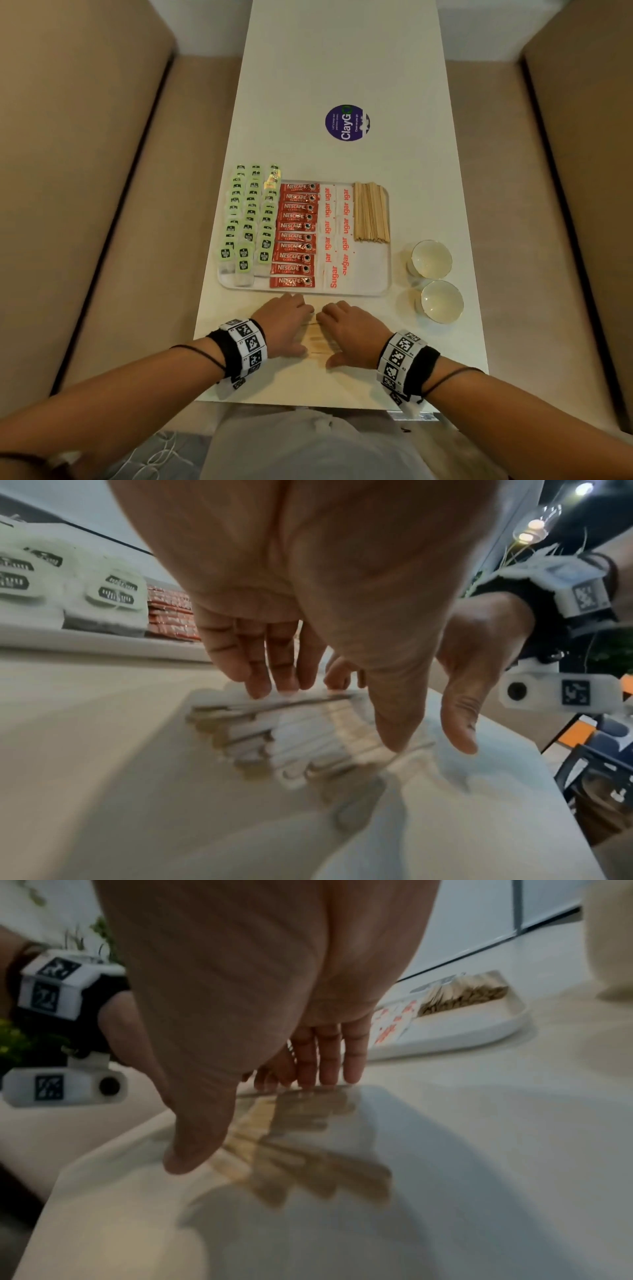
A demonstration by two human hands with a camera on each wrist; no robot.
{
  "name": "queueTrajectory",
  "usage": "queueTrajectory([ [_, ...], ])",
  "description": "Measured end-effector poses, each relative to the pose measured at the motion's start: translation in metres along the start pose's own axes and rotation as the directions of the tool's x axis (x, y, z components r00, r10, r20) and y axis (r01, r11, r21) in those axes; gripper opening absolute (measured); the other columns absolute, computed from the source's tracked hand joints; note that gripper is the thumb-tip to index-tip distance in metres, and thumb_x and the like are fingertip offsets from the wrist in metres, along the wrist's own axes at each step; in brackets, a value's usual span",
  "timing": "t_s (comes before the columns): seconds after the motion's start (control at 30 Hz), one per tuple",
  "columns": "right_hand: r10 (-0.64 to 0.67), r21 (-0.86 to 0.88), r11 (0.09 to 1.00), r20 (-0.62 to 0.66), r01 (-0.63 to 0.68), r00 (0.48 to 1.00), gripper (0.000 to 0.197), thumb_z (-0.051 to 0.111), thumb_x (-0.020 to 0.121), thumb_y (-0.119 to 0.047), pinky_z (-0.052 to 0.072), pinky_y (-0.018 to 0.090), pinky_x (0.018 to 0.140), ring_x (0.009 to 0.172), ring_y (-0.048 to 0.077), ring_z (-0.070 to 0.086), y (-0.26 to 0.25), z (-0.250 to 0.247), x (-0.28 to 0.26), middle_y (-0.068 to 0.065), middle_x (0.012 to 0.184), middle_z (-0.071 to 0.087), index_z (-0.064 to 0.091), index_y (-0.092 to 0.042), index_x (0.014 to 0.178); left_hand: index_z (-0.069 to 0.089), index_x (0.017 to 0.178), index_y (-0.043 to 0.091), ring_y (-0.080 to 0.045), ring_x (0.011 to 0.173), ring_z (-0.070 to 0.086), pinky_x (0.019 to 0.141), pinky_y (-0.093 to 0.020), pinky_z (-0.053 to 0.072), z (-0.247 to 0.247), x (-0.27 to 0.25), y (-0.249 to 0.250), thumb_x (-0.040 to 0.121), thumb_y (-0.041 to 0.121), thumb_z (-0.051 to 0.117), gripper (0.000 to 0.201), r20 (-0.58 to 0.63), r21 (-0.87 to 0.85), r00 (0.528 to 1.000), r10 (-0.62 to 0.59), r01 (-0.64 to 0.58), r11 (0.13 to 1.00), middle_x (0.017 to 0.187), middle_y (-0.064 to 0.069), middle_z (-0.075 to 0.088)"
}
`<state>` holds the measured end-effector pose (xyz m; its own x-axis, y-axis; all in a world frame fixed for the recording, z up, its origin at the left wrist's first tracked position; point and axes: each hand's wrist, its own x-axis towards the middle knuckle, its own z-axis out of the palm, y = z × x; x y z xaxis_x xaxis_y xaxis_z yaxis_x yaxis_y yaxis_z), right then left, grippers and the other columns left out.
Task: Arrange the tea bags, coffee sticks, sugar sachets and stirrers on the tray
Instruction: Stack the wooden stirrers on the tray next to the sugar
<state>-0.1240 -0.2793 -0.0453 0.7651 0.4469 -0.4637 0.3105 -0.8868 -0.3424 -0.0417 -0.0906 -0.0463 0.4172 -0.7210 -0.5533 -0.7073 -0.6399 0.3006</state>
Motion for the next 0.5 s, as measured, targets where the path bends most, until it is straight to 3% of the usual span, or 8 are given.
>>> queueTrajectory([
  [0.1,0.037,-0.083,0.996,-0.01,-0.038,0.999,0.097,0.078,0.07,-0.064,0.044,0.041,0.1,0.115,0.028,0.046,-0.006,0.011,0.002,0.008,0.133,0.047,0.042,-0.007,0.14,0.048,0.132,0.022,-0.023,0.109,0.048,0.091,-0.037,0.045,0.009,-0.004,0.004,0.072,0.061,0.074,0.077,-0.023,0.055,1.0,-0.007,0.008,0.998,0.123,0.0,0.049],
  [0.17,0.062,-0.089,0.994,-0.032,-0.064,0.998,0.09,0.08,0.07,-0.06,0.044,0.041,0.097,0.112,0.028,0.047,-0.008,0.017,0.004,0.009,0.13,0.048,0.046,-0.008,0.136,0.047,0.13,0.021,-0.023,0.109,0.047,0.091,-0.036,0.044,0.014,-0.007,0.007,0.072,0.058,0.076,0.075,-0.029,0.069,1.0,-0.009,0.011,0.998,0.124,-0.001,0.047],
  [0.4,0.042,-0.083,0.995,-0.071,-0.048,0.997,0.028,0.066,0.094,-0.032,0.048,0.041,0.075,0.094,0.03,0.057,-0.005,0.02,0.008,0.011,0.106,0.059,0.059,-0.009,0.11,0.052,0.126,0.016,-0.023,0.107,0.049,0.085,-0.034,0.044,0.027,-0.01,0.011,0.086,0.039,0.07,0.049,-0.002,-0.037,0.999,-0.038,0.038,0.999,0.12,-0.003,0.049],
  [0.5,0.007,-0.125,0.992,-0.066,-0.015,0.998,0.014,0.059,0.099,-0.022,0.046,0.04,0.068,0.086,0.031,0.058,-0.002,0.019,0.011,0.012,0.098,0.062,0.061,-0.009,0.103,0.056,0.125,0.013,-0.025,0.105,0.054,0.083,-0.035,0.044,0.033,-0.008,0.01,0.093,0.033,0.064,0.038,-0.011,-0.047,0.999,-0.03,0.03,0.998,0.118,-0.006,0.053],
])
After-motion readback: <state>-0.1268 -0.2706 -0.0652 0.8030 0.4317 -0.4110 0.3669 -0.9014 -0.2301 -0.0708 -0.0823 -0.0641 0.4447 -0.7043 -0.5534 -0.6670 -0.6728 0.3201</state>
